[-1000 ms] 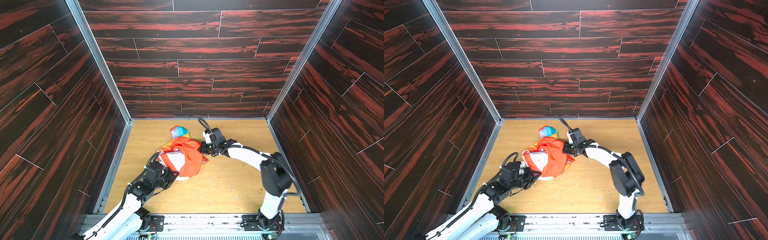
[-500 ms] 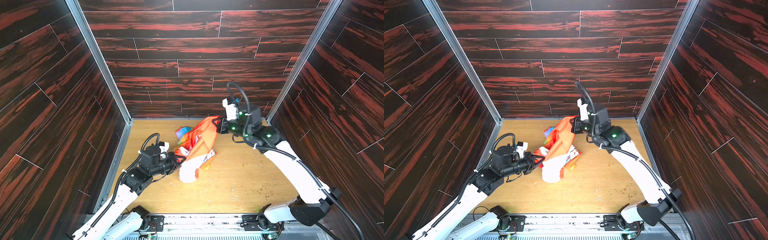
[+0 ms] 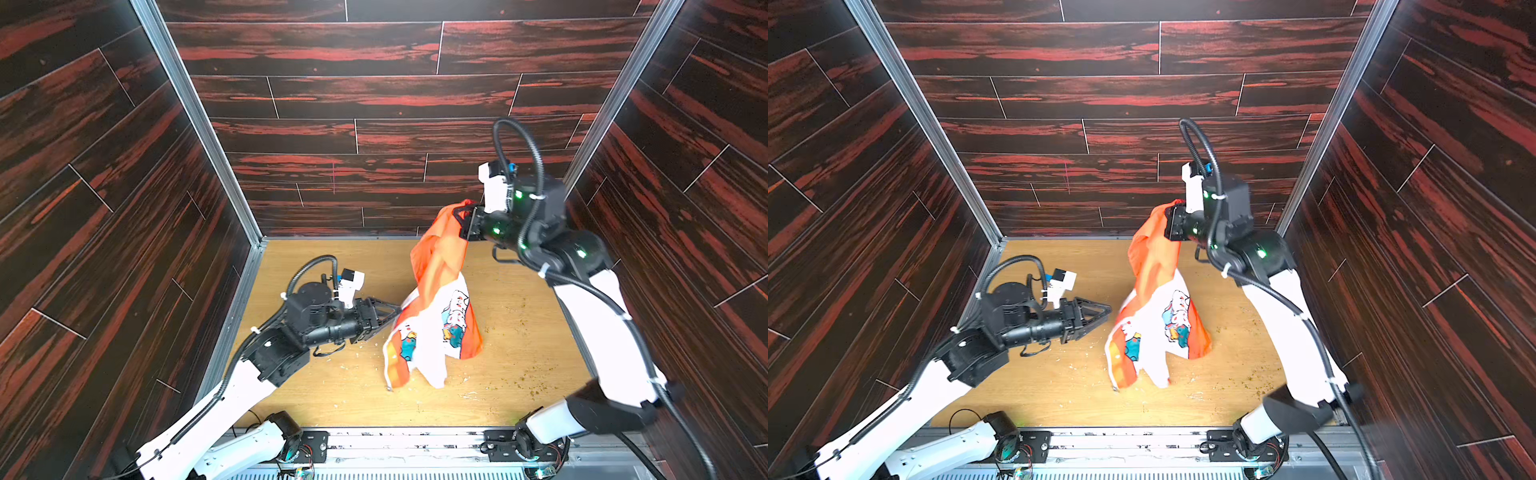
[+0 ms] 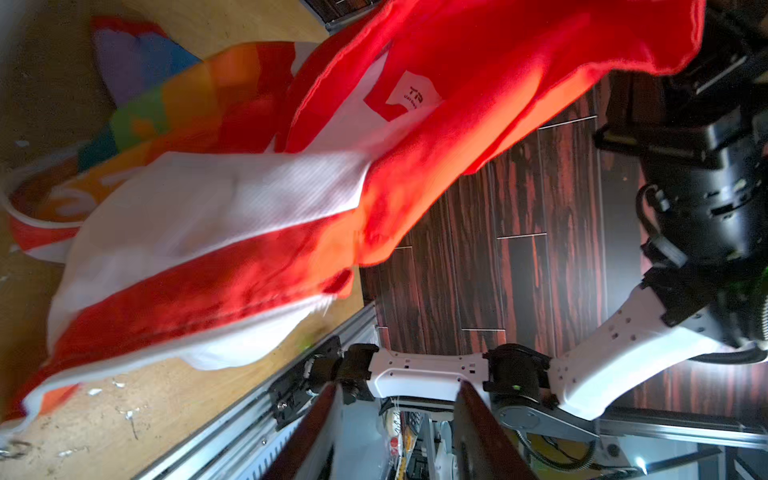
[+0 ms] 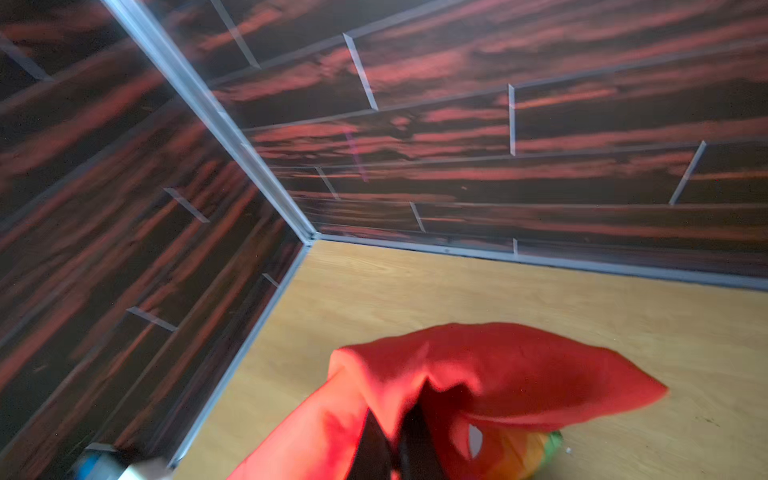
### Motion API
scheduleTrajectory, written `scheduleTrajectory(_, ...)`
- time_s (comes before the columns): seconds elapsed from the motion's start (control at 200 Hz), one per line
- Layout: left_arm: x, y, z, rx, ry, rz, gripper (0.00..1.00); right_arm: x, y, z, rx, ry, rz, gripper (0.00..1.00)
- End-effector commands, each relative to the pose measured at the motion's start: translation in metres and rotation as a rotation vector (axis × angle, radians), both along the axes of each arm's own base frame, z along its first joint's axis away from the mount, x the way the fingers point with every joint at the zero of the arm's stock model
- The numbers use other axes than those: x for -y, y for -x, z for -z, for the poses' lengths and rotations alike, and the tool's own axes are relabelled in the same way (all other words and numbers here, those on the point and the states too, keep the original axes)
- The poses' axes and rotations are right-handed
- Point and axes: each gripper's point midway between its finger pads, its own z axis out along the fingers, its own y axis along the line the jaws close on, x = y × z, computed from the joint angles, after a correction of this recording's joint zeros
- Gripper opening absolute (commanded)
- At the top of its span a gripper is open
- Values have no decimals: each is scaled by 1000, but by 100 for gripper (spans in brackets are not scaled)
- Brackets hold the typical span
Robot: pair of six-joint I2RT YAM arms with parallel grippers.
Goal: Zip up the jacket
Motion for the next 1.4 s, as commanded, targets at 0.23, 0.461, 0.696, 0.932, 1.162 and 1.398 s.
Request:
scheduleTrajectory(0.23,19,-61,70,-17,-264,-68,52,47,-178,146,-296,84,229,19)
scheduleTrajectory(0.461,-21,-89,97,14,-446,-215,52,73,-186,187,-426,49,249,49)
scheduleTrajectory(0.696,-51,-122,135,-14,-533,-310,55,60,-135,151,-349,58,155,61)
scheduleTrajectory(0.932,-36,-180,158,-7,-562,-272,56,25,-34,170,-357,74,31,69)
scheduleTrajectory(1.162,0,-244,180,73,-622,-143,53,3,56,240,-485,92,-41,70)
scheduleTrajectory(1.398,12,-278,236,91,-731,-28,51,-5,104,311,-602,181,-43,70)
